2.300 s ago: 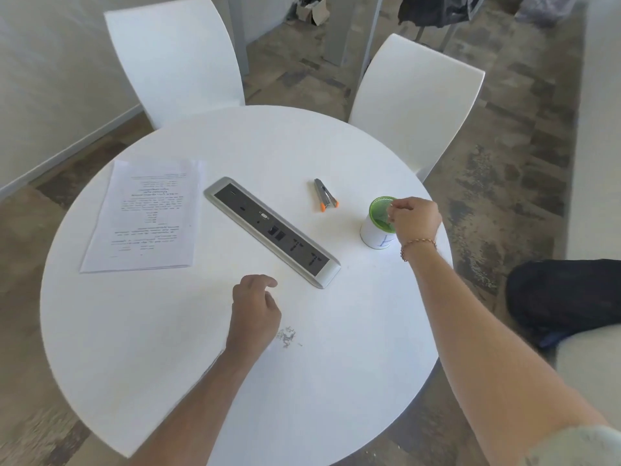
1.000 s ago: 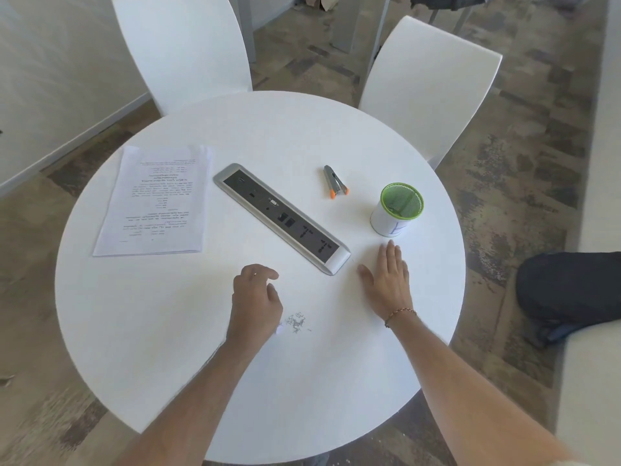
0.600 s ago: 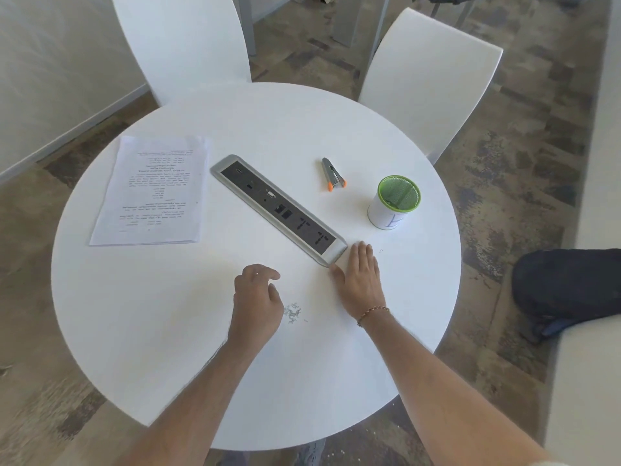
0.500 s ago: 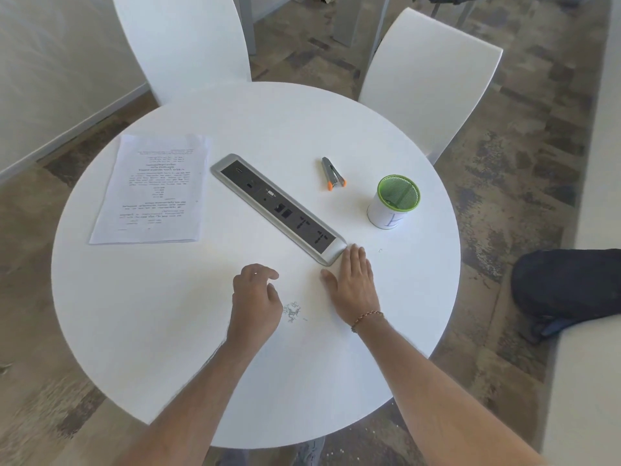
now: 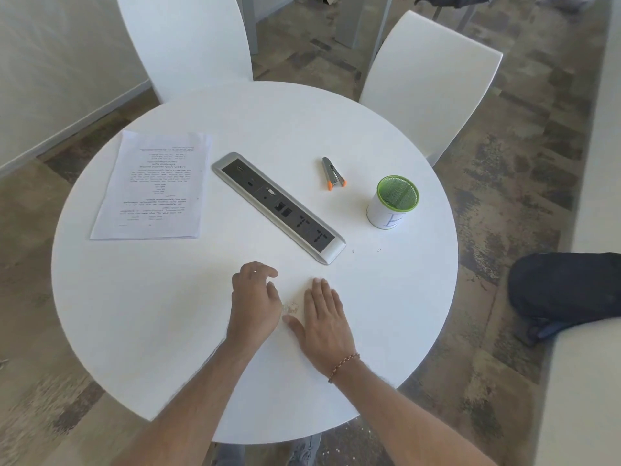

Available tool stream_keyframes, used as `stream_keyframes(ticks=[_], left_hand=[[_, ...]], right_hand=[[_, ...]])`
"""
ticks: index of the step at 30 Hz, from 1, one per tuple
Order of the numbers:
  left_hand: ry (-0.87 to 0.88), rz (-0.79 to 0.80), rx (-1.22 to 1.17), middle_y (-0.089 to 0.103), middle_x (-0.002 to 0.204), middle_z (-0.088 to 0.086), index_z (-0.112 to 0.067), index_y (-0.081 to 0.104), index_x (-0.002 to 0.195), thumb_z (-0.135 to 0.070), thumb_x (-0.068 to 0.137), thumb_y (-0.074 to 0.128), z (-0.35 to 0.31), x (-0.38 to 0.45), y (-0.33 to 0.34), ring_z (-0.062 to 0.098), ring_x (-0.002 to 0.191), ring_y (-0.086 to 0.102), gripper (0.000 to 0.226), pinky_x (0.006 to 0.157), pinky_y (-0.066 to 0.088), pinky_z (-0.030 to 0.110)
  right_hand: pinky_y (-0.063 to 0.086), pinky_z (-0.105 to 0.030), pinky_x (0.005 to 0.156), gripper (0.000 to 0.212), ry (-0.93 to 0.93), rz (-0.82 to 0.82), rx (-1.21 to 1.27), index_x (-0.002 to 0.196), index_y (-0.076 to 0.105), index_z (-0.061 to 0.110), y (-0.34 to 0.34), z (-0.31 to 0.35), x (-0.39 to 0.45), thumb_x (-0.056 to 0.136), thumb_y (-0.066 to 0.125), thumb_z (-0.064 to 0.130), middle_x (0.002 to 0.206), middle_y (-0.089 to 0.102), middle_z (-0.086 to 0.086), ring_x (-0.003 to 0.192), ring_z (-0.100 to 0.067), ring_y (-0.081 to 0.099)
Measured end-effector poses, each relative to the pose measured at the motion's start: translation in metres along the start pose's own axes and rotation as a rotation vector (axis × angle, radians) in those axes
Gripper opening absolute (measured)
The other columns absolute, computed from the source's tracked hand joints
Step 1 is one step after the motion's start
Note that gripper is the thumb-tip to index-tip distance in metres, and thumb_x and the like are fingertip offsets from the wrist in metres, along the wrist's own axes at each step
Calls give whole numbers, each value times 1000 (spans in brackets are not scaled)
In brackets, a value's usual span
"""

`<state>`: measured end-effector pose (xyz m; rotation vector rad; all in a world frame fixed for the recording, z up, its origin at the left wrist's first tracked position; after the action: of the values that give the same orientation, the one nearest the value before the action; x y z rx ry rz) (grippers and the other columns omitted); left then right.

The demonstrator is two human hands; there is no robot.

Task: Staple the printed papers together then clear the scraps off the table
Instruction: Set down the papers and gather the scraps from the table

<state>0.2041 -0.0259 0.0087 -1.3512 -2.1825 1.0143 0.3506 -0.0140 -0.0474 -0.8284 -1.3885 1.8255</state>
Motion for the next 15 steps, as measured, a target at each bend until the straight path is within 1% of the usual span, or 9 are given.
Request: stream_keyframes(ticks=[2, 3, 5, 7, 9, 11, 15], left_hand=[[1, -7, -4, 58, 118, -1, -16, 64, 108, 4, 88, 49, 0, -1, -2, 23, 111, 49, 32, 86, 36, 25], [3, -10, -4, 58, 119, -1, -16, 64, 108, 4, 88, 48, 0, -2, -4, 23, 111, 49, 32, 86, 35, 25], [-8, -13, -8, 56, 120, 0, -14, 64, 108, 4, 89, 48, 3, -3, -8, 24, 111, 48, 32, 85, 36, 27], [-26, -14, -15, 56, 121, 1, -14, 64, 108, 4, 89, 47, 7, -4, -10, 26, 110, 47, 31, 85, 38, 31], [-36, -16, -11, 56, 120, 0, -15, 64, 108, 4, 89, 47, 12, -6, -12, 26, 110, 47, 32, 86, 39, 32], [-43, -16, -9, 55, 120, -1, -16, 64, 107, 4, 89, 47, 16, -8, -11, 24, 111, 47, 32, 86, 37, 30], [-57, -10, -17, 54, 120, -2, -16, 64, 108, 4, 89, 46, 16, -13, -9, 24, 110, 46, 33, 86, 39, 31]], right_hand=[[37, -49, 110, 65, -39, -52, 2, 125, 57, -3, -9, 0, 0, 100, 41, 54, 141, 51, -24, 134, -37, 45], [40, -49, 107, 62, -10, -90, 19, 123, 58, -2, -17, -10, 4, 100, 42, 53, 138, 53, -24, 130, -38, 48], [41, -50, 105, 65, 145, -143, 51, 123, 57, -3, -31, -44, 19, 98, 40, 54, 139, 50, -28, 129, -41, 47], [35, -52, 110, 74, 315, -143, 58, 133, 49, -6, -44, -81, 34, 97, 34, 57, 145, 41, -32, 136, -44, 38], [22, -51, 117, 82, 432, -52, 76, 146, 32, -7, -44, -108, 45, 97, 34, 60, 154, 25, -31, 145, -41, 22], [14, -48, 120, 87, 474, -10, 94, 151, 20, -6, -42, -122, 54, 97, 35, 61, 158, 18, -27, 148, -37, 14], [12, -47, 121, 89, 441, 1, 109, 151, 15, -7, -38, -119, 60, 97, 33, 61, 159, 16, -25, 149, -36, 10]])
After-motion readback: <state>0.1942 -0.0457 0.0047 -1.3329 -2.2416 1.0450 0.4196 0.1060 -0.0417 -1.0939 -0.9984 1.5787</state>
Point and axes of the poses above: each hand's wrist, its own x-axis towards the middle knuckle, its own y-axis out of the palm, z = x × y, the point moved 8 cm from there along x, towards the middle knuckle
